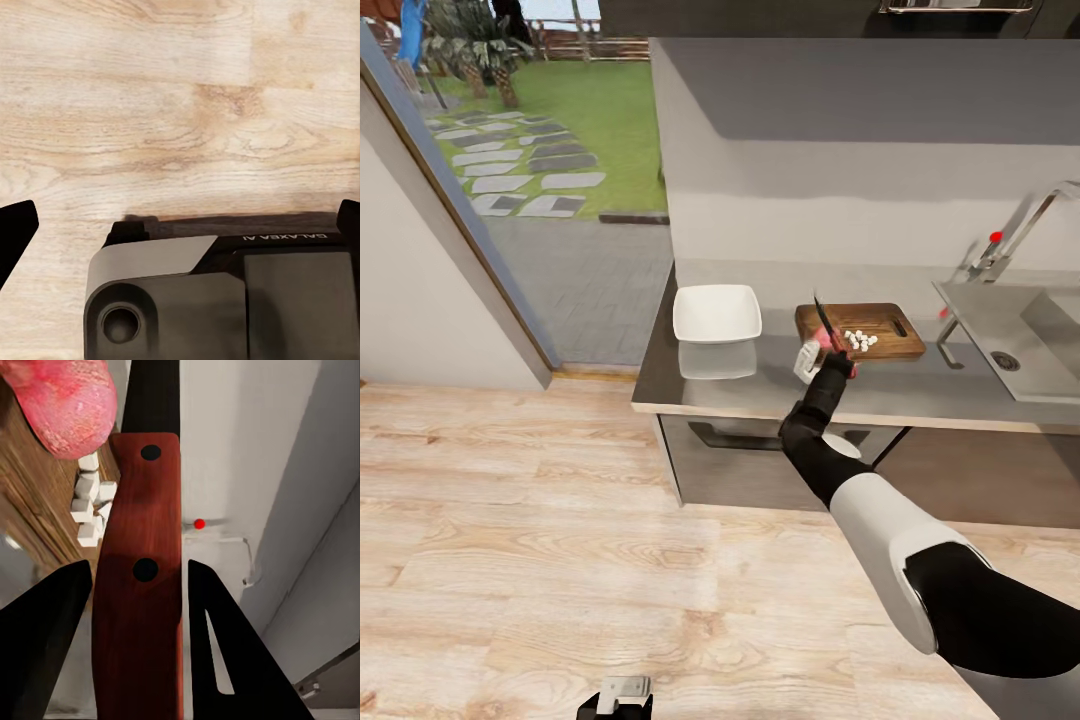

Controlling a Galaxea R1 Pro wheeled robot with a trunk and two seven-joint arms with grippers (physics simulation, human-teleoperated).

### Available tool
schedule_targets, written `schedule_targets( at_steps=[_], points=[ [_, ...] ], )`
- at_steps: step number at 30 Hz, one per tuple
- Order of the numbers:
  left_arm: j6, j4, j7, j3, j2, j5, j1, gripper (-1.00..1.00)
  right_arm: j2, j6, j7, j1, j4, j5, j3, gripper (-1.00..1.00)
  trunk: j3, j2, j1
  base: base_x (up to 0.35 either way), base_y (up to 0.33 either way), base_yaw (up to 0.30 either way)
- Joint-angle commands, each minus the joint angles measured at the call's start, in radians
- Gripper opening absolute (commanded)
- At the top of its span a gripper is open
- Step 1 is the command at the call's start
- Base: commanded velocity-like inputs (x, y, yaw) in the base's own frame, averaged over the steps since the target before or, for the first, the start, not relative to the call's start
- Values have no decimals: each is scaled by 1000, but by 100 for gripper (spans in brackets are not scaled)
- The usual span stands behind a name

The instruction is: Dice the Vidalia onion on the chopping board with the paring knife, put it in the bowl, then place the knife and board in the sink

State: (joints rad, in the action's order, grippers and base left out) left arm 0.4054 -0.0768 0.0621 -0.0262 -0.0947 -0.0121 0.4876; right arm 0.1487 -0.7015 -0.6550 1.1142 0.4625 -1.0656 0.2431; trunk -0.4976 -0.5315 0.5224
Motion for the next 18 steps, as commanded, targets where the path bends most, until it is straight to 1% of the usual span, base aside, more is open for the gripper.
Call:
schedule_targets(
  at_steps=[1, 4, 7, 8, 9, 18],
  points=[
    [7, -5, 5, -3, 0, -2, 2, 100, -1, -5, -2, 1, -7, -2, 3, -100, -1, -1, 0, 0, 0, 0],
    [7, -5, 5, -3, 0, -2, 2, 100, -1, -5, -2, 1, -14, -2, 2, -100, -1, -1, 0, 0, 0, 0],
    [7, -5, 5, -3, 0, -2, 2, 100, -1, -4, -2, 1, -17, -2, -16, -100, -1, -1, 0, 0, 0, 0],
    [7, -5, 5, -3, 0, -2, 2, 100, -1, -4, -2, 1, -17, -2, -26, -100, -1, -1, 0, 0, 0, 0],
    [7, -5, 5, -3, 0, -2, 2, 100, -1, 0, -3, 1, -17, -4, -67, -100, -1, -1, 0, 0, 0, 0],
    [7, -5, 5, -3, 0, -2, 2, 100, -3, 0, -3, 1, -4, -5, -70, -100, -1, -1, 0, 0, 0, 0]
  ],
)
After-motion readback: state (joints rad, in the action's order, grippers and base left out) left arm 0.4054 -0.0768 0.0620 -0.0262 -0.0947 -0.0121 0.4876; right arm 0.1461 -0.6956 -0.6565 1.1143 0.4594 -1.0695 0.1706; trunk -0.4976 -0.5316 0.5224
